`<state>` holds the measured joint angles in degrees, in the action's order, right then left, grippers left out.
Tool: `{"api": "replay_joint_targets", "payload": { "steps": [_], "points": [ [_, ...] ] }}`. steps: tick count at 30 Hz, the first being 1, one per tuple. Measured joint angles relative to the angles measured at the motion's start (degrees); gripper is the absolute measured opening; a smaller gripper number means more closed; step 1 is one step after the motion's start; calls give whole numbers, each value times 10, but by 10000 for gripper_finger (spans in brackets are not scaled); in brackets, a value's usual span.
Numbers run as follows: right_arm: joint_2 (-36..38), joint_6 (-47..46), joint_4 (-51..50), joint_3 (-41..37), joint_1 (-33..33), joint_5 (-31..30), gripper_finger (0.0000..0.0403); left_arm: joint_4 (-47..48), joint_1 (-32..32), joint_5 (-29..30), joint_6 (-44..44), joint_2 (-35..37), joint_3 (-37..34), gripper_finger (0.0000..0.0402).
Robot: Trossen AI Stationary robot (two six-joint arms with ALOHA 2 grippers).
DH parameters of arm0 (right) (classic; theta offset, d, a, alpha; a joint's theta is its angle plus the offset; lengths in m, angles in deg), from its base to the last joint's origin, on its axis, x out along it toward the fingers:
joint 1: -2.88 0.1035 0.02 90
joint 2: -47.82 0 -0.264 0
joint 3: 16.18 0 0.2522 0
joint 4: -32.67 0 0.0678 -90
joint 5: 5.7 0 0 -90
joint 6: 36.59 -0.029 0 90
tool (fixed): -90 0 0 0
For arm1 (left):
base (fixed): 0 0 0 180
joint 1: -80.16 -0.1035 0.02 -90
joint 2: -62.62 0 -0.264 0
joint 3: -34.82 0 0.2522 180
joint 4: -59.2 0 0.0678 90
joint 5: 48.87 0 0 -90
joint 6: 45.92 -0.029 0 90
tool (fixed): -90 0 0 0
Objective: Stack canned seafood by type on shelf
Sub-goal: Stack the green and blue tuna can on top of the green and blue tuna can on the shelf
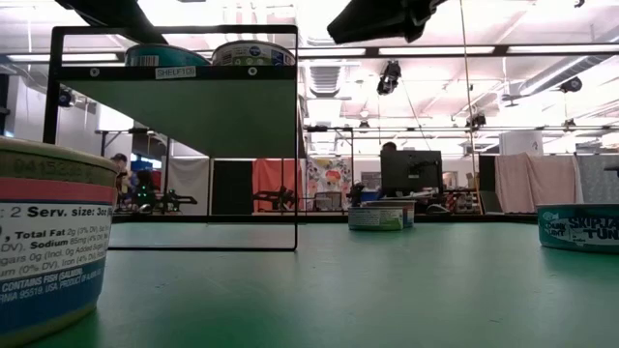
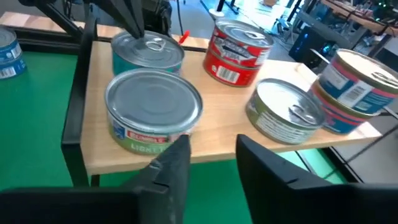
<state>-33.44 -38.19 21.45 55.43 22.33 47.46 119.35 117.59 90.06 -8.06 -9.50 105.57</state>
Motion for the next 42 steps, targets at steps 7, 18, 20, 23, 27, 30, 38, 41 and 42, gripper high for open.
{"api": "replay_joint_targets", "payload": {
  "steps": [7,18,20,23,27,30,38,41,42],
  "points": [
    [40,-19,-53,0,-6,0,20,1,0,0,-25,1,0,0],
    [45,-76,-111,0,-41,30,12,14,0,0,-8,6,0,0],
    [43,-85,-128,0,-52,30,12,14,0,0,-8,8,0,0],
    [43,-104,-155,0,-70,43,12,14,0,0,-7,12,0,0],
    [43,-137,-187,0,-98,69,12,15,0,0,-9,19,1,0],
    [43,-174,-211,0,-125,102,12,14,0,1,-10,19,3,0],
    [43,-209,-224,0,-170,118,12,14,0,26,-16,19,3,0],
    [43,-203,-203,0,-174,118,12,15,0,31,-27,19,3,0],
    [43,-202,-199,0,-174,118,12,16,0,32,-30,19,3,0]
  ]
}}
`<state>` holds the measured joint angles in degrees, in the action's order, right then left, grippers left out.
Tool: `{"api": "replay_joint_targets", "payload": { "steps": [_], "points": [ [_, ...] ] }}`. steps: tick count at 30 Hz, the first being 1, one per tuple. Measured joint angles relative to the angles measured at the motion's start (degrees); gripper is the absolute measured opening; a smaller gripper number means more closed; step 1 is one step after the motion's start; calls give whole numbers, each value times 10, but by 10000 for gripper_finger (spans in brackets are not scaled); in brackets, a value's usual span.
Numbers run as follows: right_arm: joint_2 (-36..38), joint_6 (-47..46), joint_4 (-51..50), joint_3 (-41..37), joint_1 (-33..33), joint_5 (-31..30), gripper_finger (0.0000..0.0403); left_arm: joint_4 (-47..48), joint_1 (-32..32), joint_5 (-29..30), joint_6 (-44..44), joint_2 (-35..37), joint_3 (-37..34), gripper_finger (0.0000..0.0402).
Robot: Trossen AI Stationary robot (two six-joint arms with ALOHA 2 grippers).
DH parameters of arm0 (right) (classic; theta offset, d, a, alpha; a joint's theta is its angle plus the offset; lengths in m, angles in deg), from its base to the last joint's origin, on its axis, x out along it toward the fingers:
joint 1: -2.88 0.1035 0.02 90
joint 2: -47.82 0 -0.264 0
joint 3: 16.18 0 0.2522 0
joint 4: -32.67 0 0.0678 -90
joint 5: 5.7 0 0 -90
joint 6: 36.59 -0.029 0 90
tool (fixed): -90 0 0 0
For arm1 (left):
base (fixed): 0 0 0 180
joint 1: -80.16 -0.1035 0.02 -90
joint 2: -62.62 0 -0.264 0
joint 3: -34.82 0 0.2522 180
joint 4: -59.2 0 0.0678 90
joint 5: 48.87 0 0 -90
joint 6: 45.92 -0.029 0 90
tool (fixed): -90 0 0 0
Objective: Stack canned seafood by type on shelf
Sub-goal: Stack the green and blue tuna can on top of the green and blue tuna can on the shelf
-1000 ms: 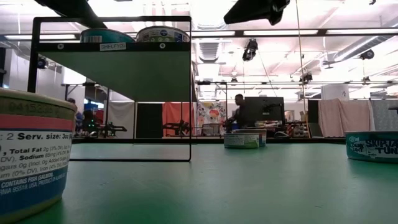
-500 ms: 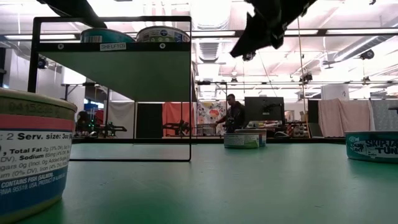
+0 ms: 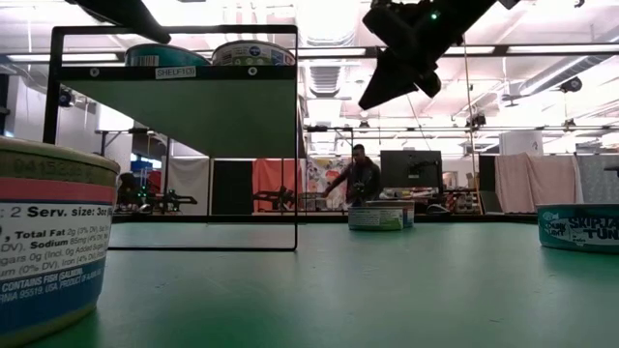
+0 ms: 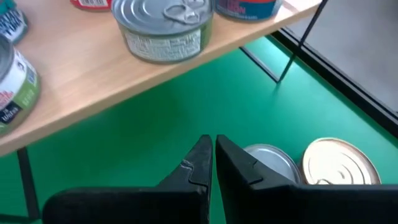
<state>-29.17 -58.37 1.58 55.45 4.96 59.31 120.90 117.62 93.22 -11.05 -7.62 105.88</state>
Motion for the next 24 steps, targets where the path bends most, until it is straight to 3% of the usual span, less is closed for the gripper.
{"api": "replay_joint_targets", "payload": {
  "steps": [15,24],
  "points": [
    [0,-58,-45,0,-3,0,12,1,0,2,-24,0,0,0],
    [-1,-104,-67,-22,-3,1,12,-14,12,47,-9,0,0,0]
  ]
}}
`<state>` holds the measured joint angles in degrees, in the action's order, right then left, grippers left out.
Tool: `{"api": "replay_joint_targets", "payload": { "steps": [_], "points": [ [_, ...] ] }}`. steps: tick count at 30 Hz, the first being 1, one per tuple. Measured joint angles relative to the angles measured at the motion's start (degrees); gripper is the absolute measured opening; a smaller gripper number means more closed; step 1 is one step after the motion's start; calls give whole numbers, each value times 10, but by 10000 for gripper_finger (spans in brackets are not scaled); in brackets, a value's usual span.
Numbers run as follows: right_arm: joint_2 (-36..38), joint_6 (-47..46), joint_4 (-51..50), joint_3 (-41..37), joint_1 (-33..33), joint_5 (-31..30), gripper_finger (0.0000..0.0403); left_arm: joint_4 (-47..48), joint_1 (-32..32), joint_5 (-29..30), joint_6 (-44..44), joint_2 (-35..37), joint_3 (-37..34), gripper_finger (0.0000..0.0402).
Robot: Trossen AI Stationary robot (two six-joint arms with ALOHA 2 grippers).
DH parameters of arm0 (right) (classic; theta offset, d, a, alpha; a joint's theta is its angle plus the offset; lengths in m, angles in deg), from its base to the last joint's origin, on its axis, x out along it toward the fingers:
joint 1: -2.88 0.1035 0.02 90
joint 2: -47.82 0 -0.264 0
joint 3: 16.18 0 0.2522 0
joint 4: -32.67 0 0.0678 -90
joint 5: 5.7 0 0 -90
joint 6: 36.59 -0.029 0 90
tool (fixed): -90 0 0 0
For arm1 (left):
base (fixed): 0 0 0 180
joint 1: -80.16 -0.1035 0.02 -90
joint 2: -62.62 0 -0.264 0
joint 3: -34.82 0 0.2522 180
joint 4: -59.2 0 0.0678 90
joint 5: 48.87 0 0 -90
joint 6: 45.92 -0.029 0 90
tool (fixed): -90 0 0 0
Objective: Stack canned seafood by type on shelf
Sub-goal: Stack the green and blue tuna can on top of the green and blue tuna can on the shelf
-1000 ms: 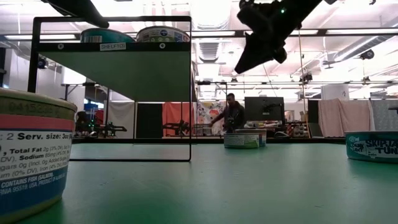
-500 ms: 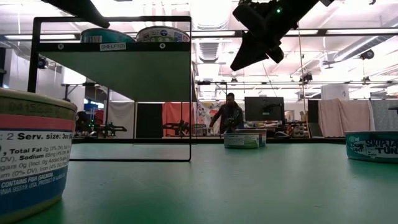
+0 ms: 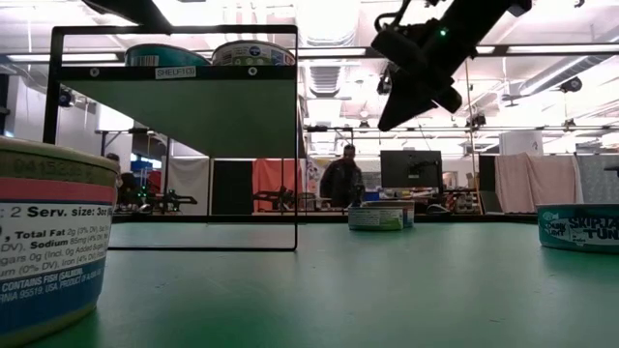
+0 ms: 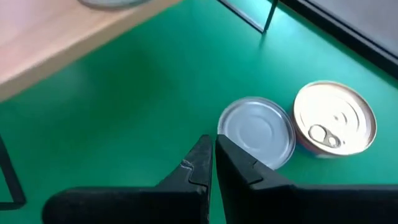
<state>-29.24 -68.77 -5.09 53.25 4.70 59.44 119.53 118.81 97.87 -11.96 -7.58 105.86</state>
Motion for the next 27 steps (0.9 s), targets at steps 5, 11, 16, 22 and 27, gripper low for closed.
{"api": "replay_joint_targets", "payload": {
  "steps": [5,11,16,22,27],
  "points": [
    [0,-4,-15,-3,0,0,12,-7,1,3,4,-2,0,0],
    [0,-13,-34,-3,0,0,12,-7,1,3,13,-17,0,0],
    [3,-38,-44,-2,4,58,12,-17,1,8,13,-22,0,0],
    [4,-82,-75,-2,31,120,12,-35,2,11,12,-22,0,0],
    [4,-130,-122,-2,67,147,12,-49,2,12,11,-22,0,0]
  ]
}}
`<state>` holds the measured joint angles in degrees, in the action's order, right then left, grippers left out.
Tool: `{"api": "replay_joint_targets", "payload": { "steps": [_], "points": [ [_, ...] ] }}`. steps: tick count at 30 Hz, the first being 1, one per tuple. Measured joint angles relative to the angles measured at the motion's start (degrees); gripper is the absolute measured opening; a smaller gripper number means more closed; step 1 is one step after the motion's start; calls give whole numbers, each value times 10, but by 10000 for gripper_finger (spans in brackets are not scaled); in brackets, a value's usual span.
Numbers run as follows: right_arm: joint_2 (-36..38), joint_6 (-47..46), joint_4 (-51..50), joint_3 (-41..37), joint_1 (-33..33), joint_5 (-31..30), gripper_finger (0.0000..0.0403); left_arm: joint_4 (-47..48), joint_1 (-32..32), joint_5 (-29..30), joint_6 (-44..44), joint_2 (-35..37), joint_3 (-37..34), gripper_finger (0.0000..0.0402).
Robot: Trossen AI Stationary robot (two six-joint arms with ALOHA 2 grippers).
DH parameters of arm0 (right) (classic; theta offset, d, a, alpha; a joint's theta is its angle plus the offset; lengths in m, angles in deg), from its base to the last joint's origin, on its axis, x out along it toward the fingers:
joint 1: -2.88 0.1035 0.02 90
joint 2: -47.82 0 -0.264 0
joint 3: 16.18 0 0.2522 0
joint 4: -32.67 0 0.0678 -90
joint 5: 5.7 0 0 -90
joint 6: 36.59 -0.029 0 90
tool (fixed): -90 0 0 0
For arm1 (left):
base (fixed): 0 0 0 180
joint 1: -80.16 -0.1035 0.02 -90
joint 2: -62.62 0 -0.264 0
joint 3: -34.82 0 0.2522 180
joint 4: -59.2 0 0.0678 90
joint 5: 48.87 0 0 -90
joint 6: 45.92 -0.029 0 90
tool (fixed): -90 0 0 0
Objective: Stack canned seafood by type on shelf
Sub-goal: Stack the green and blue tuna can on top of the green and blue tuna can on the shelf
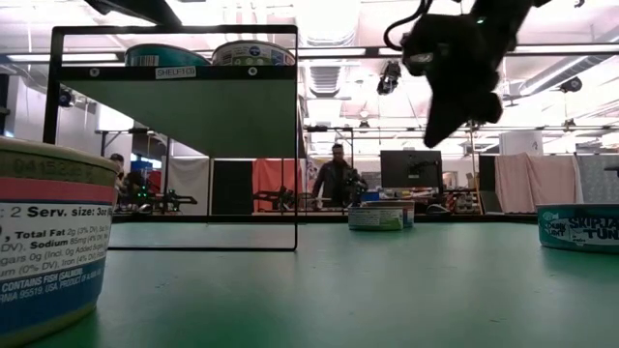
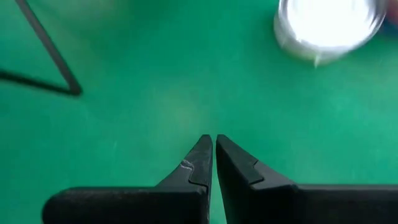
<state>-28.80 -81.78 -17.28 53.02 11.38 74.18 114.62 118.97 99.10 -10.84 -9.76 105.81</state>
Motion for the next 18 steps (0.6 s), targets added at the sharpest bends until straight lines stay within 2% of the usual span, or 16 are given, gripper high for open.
{"api": "replay_joint_targets", "payload": {
  "steps": [12,18],
  "points": [
    [0,-144,-168,56,120,28,12,-77,2,-21,-1,0,0,0],
    [0,-176,-188,65,187,27,12,-88,4,-41,0,0,19,0]
  ]
}}
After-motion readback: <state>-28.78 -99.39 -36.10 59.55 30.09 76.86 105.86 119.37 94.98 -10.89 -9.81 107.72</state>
